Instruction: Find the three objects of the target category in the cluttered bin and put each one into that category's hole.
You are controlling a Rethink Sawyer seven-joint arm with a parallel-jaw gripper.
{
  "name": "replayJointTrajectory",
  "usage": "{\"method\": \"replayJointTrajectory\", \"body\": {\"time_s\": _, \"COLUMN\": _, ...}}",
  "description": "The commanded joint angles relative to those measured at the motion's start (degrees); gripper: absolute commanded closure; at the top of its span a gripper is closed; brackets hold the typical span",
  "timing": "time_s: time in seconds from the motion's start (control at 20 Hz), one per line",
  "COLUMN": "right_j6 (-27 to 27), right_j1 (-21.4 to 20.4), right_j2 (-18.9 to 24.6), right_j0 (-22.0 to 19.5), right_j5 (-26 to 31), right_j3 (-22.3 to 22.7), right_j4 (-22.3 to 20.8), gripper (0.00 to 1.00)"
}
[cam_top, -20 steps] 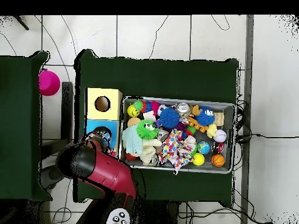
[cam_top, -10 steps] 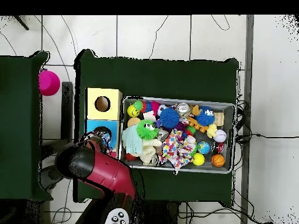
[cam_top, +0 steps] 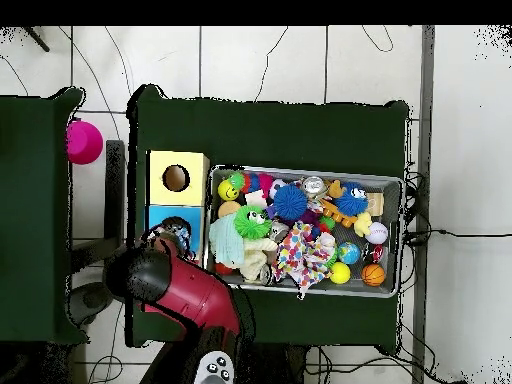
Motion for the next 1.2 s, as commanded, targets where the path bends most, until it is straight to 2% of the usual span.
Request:
{"method": "replayJointTrajectory", "body": {"time_s": 0.05, "right_j6": 7.6, "right_j1": 4.4, "right_j2": 9.6, "right_j0": -3.3, "right_j5": -6.1, "right_j3": 7.7, "right_j4": -3.1, "gripper": 1.0}}
{"method": "replayJointTrajectory", "body": {"time_s": 0.1, "right_j6": 7.3, "right_j1": 5.8, "right_j2": 11.8, "right_j0": -5.5, "right_j5": -9.2, "right_j3": 8.0, "right_j4": -3.8, "gripper": 1.0}}
{"method": "replayJointTrajectory", "body": {"time_s": 0.2, "right_j6": 7.8, "right_j1": 8.0, "right_j2": 13.3, "right_j0": -7.1, "right_j5": -13.0, "right_j3": 7.8, "right_j4": -5.6, "gripper": 1.0}}
{"method": "replayJointTrajectory", "body": {"time_s": 0.45, "right_j6": 8.7, "right_j1": 12.4, "right_j2": 13.7, "right_j0": -8.3, "right_j5": -17.2, "right_j3": 6.0, "right_j4": -9.4, "gripper": 1.0}}
{"method": "replayJointTrajectory", "body": {"time_s": 0.7, "right_j6": 11.0, "right_j1": 18.7, "right_j2": 16.5, "right_j0": -11.9, "right_j5": -26.5, "right_j3": 3.6, "right_j4": -15.9, "gripper": 1.0}}
{"method": "replayJointTrajectory", "body": {"time_s": 0.9, "right_j6": 11.1, "right_j1": 20.4, "right_j2": 16.8, "right_j0": -13.5, "right_j5": -28.7, "right_j3": 2.9, "right_j4": -19.6, "gripper": 1.0}}
{"method": "replayJointTrajectory", "body": {"time_s": 1.2, "right_j6": 12.6, "right_j1": 22.1, "right_j2": 16.3, "right_j0": -13.7, "right_j5": -30.5, "right_j3": 1.6, "right_j4": -22.5, "gripper": 1.0}}
